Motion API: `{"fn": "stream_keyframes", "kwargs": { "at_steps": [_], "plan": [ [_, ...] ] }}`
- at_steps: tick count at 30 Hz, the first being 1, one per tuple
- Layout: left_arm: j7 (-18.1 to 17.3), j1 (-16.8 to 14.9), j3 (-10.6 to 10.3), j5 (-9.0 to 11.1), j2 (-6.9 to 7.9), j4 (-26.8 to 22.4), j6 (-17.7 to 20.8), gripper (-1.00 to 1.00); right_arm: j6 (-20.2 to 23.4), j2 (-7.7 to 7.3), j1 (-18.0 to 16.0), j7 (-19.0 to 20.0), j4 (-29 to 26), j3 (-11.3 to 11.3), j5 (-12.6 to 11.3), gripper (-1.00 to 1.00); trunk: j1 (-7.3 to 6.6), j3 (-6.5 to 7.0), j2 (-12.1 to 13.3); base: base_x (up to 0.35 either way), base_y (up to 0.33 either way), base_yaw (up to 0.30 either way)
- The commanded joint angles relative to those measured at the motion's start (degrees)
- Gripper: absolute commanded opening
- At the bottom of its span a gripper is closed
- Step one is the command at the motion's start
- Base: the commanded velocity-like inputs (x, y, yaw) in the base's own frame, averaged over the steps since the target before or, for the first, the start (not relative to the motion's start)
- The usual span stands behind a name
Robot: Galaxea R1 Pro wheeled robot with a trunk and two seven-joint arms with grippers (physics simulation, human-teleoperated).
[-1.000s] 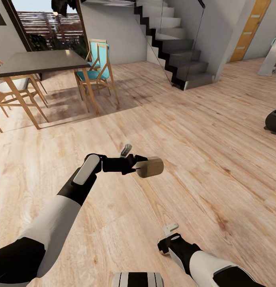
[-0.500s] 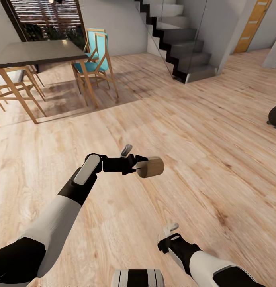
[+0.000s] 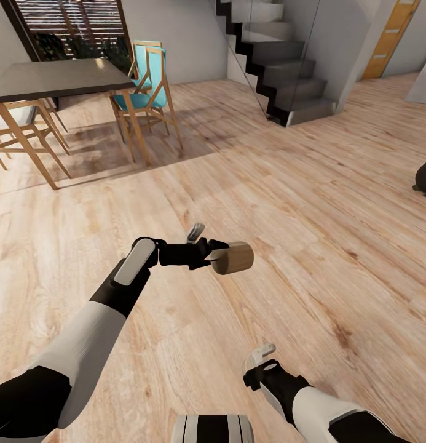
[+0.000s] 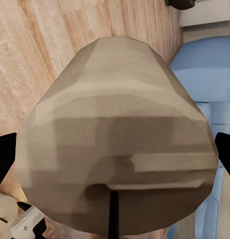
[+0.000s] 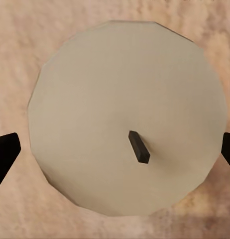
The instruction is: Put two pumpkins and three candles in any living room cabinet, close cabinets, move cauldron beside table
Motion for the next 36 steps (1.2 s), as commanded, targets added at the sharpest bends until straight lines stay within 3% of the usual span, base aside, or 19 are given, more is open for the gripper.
{"fn": "stream_keyframes", "kwargs": {
  "at_steps": [1,6,10,19,28,29,36],
  "plan": [
    [-0.01,0.00,0.00,0.07,-0.02,0.02,-0.01,-1.00,-0.02,0.00,0.01,0.17,0.03,-0.31,-0.33,1.00,0.00,0.00,0.00,0.000,0.000,0.000],
    [-0.01,0.00,0.00,0.06,-0.09,0.08,-0.03,-1.00,0.06,0.00,0.01,0.18,0.01,-0.34,-0.33,1.00,0.00,0.00,0.00,0.000,0.000,0.000],
    [-0.01,0.00,-0.04,0.05,-0.12,0.09,-0.03,-1.00,0.28,0.00,0.00,0.15,-0.21,-0.34,-0.33,1.00,0.11,-0.89,-0.05,0.000,0.000,0.000],
    [-0.01,0.00,-0.06,0.05,-0.10,0.09,-0.27,-1.00,0.89,0.15,-0.03,0.10,-0.80,-0.34,-0.33,1.00,0.11,-0.89,-0.05,0.000,0.000,0.000],
    [-0.01,0.00,-0.09,0.05,-0.10,0.09,-0.73,-1.00,5.74,0.05,-0.03,0.09,-4.45,-0.34,-0.33,1.00,0.11,-0.89,-0.05,0.000,0.000,0.000],
    [-0.01,0.00,-0.09,0.05,-0.10,0.09,-0.73,-1.00,5.86,0.07,-0.03,0.09,-4.58,-0.34,-0.33,-1.00,0.11,-0.89,-0.05,0.000,0.000,0.000],
    [-0.01,0.00,-0.08,0.05,-0.10,0.09,-0.73,-1.00,6.06,0.18,-0.03,0.09,-4.80,-0.34,-0.33,-1.00,0.11,-0.89,-0.05,0.000,0.000,0.000]
  ]
}}
